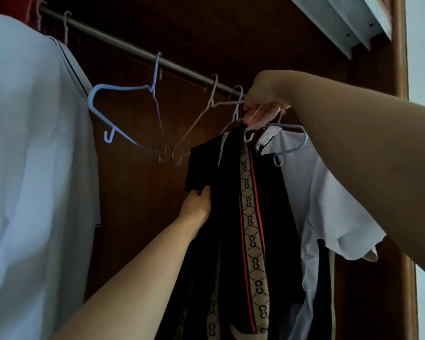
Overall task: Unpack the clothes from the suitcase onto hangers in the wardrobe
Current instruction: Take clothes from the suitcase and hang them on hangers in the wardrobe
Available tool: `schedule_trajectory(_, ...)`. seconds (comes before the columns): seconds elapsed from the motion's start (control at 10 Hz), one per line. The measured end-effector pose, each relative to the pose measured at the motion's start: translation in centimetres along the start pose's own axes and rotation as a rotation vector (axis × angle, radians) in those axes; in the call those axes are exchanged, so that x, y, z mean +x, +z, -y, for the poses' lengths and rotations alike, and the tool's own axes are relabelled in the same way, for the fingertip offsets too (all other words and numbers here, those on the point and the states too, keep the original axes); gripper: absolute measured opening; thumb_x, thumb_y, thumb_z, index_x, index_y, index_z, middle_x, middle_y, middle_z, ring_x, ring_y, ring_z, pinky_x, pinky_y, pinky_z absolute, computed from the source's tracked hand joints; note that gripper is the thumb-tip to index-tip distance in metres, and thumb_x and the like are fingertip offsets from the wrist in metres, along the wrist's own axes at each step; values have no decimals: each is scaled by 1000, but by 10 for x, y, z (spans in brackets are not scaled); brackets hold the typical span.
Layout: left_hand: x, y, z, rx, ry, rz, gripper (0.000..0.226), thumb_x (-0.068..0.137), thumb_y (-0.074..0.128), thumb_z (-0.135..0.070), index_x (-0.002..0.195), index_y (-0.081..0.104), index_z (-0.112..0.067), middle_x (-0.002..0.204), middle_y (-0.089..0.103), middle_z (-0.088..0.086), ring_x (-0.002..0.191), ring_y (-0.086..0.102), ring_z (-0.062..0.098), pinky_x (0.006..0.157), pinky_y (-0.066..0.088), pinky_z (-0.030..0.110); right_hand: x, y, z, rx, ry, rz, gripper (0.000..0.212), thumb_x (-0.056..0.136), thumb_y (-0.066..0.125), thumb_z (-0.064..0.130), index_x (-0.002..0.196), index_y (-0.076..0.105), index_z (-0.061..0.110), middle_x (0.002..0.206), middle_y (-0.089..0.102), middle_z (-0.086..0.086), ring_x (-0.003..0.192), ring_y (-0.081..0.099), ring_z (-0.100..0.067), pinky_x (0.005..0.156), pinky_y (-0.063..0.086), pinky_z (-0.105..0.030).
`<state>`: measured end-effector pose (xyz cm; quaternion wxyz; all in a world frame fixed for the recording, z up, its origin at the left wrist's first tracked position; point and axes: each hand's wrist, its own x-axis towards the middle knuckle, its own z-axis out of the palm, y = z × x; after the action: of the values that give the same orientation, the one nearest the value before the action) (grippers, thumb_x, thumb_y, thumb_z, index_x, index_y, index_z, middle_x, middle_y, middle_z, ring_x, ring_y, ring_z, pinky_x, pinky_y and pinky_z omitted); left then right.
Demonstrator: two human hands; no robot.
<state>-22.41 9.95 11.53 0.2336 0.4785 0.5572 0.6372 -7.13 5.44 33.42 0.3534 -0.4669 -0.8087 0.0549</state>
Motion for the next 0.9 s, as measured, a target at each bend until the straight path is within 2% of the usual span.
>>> schedule_trajectory(0.1,1,-1,4,13,-19,21,58,102,30,-46,149,28,-13,150,37,10,134,40,29,100,35,35,-2,3,-2,-22,8,25,26,96,50,12,110,62,-7,114,68,-22,107,66,-33,100,48,-44)
schedule_trajectory(0.2,-2,0,4,3,-49,17,58,102,28,-46,149,26,-12,150,35,11,134,39,30,101,35,36,-4,8,-5,14,11,32,19,96,50,9,103,63,-4,101,73,-19,99,70,-31,93,53,-43)
schedule_trajectory(0.3,-4,4,10,-18,-58,-2,59,102,26,-48,149,27,-13,149,38,11,133,40,30,103,35,37,-7,15,-10,58,5,40,20,97,50,9,106,61,-4,95,74,-17,97,71,-30,91,55,-44)
schedule_trajectory(0.4,-8,9,16,-45,-53,6,68,95,25,-60,148,31,-19,146,42,9,129,44,30,106,36,40,-13,21,-17,110,-8,15,20,97,50,9,106,60,-6,90,74,-16,92,72,-31,86,57,-45)
schedule_trajectory(0.5,-11,14,21,-28,-66,-10,81,83,21,-72,148,31,-25,147,39,10,128,44,33,107,36,51,-21,22,-21,89,-16,-39,17,96,52,10,95,64,-3,85,74,-14,73,73,-25,70,61,-39)
schedule_trajectory(0.6,-21,18,22,15,-82,-62,73,91,17,-67,150,25,-26,152,31,11,135,35,35,111,29,53,-29,25,-28,95,-32,-102,22,97,48,14,99,61,-3,74,71,-11,58,70,-22,62,61,-37)
schedule_trajectory(0.7,-28,22,24,53,-106,-102,70,94,15,-65,152,19,-26,156,22,11,140,26,36,114,22,53,-34,30,-36,164,-89,-199,30,98,43,17,115,59,-3,82,67,-10,54,66,-19,48,57,-28)
schedule_trajectory(0.8,-49,25,23,84,-95,-145,72,93,11,-66,153,12,-27,159,13,9,143,19,36,115,15,56,-41,36,-46,230,-117,-265,36,100,37,19,121,57,-3,101,68,-17,60,65,-21,50,57,-29)
schedule_trajectory(0.9,-59,30,28,95,-64,-159,76,90,11,-71,153,8,-28,160,9,8,145,12,35,116,10,58,-53,41,-55,252,-148,-319,42,102,32,25,122,55,-4,105,67,-22,67,66,-26,58,60,-36)
